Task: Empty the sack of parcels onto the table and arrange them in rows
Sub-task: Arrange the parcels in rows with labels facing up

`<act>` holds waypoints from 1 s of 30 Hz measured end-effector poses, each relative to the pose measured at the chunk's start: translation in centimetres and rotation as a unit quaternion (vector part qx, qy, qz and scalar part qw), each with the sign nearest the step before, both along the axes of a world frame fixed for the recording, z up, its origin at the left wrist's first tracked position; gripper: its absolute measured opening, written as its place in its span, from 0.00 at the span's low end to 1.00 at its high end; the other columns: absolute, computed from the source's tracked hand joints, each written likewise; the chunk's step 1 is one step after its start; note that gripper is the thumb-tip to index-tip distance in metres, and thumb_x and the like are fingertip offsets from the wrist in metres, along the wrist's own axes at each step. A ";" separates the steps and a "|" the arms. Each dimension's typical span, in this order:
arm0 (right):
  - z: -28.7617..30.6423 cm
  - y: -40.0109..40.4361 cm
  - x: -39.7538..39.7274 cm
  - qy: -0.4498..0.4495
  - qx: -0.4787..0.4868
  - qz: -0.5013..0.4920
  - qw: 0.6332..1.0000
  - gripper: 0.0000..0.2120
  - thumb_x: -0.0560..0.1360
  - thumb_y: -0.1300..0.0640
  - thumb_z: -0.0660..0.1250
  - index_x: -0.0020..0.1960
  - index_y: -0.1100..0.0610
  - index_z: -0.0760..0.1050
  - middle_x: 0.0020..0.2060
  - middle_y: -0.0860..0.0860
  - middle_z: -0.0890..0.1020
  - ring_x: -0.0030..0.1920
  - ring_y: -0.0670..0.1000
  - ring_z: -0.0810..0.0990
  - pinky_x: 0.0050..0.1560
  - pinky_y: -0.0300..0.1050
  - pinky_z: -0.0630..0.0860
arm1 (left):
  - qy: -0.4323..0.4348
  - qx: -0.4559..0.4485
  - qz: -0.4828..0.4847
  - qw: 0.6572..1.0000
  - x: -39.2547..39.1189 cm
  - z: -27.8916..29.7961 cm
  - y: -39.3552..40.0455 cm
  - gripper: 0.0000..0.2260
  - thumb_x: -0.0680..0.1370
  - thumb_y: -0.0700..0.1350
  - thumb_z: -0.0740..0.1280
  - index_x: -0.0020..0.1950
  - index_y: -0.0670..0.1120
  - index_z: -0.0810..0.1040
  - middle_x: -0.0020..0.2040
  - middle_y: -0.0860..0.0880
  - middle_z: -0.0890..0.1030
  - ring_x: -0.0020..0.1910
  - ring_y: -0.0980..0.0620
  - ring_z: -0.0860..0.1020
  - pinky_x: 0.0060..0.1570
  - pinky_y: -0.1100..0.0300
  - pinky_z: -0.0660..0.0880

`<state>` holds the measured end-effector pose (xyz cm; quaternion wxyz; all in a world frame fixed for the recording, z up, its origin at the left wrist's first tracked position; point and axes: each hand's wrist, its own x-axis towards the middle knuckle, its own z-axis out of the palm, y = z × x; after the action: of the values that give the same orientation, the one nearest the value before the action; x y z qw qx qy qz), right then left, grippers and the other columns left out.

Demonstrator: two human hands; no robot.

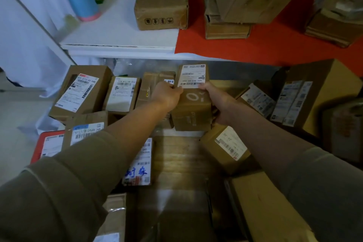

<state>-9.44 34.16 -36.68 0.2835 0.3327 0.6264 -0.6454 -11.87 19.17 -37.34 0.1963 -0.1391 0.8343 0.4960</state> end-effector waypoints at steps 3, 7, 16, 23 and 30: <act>-0.4 0.2 0.0 0.045 0.029 -0.008 0.999 0.07 0.79 0.49 0.66 0.50 0.53 0.77 0.49 0.54 0.82 0.52 0.56 0.80 0.55 0.54 0.78 | 0.020 -0.022 -0.016 0.999 0.4 -0.3 0.2 0.15 0.82 0.45 0.64 0.67 0.44 0.76 0.63 0.46 0.80 0.58 0.49 0.79 0.44 0.66 0.74; -0.9 1.6 0.5 0.144 0.145 0.032 0.978 0.10 0.81 0.59 0.61 0.42 0.54 0.75 0.38 0.47 0.75 0.42 0.48 0.74 0.48 0.42 0.71 | 0.066 -0.101 -0.020 0.993 1.1 -0.5 0.6 0.14 0.80 0.43 0.66 0.66 0.44 0.77 0.63 0.46 0.80 0.59 0.46 0.80 0.38 0.69 0.73; -3.7 8.0 3.7 0.132 0.452 0.193 0.861 0.13 0.78 0.58 0.62 0.60 0.61 0.73 0.59 0.59 0.76 0.56 0.59 0.77 0.57 0.55 0.78 | -0.026 -0.051 -0.093 0.994 5.5 -1.3 3.2 0.09 0.81 0.47 0.65 0.57 0.43 0.79 0.51 0.45 0.83 0.39 0.52 0.82 0.32 0.63 0.78; -5.2 9.5 5.6 0.057 0.437 0.246 0.863 0.37 0.74 0.41 0.68 0.74 0.58 0.59 0.70 0.59 0.67 0.69 0.62 0.68 0.66 0.62 0.71 | -0.198 -0.012 -0.075 0.977 10.4 -3.0 4.1 0.14 0.81 0.53 0.64 0.57 0.43 0.72 0.50 0.40 0.79 0.43 0.43 0.83 0.37 0.52 0.82; -3.3 9.5 6.5 0.103 0.489 0.215 0.839 0.32 0.76 0.39 0.64 0.72 0.55 0.62 0.64 0.56 0.74 0.66 0.61 0.72 0.61 0.60 0.75 | -0.218 0.115 0.016 0.969 11.6 -2.1 6.2 0.12 0.81 0.51 0.64 0.56 0.43 0.76 0.55 0.39 0.81 0.51 0.40 0.83 0.50 0.49 0.82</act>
<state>-2.94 43.62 -40.00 0.1493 0.2170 0.9418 -0.2089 -0.31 25.41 -39.39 0.3801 -0.2337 0.7065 0.5494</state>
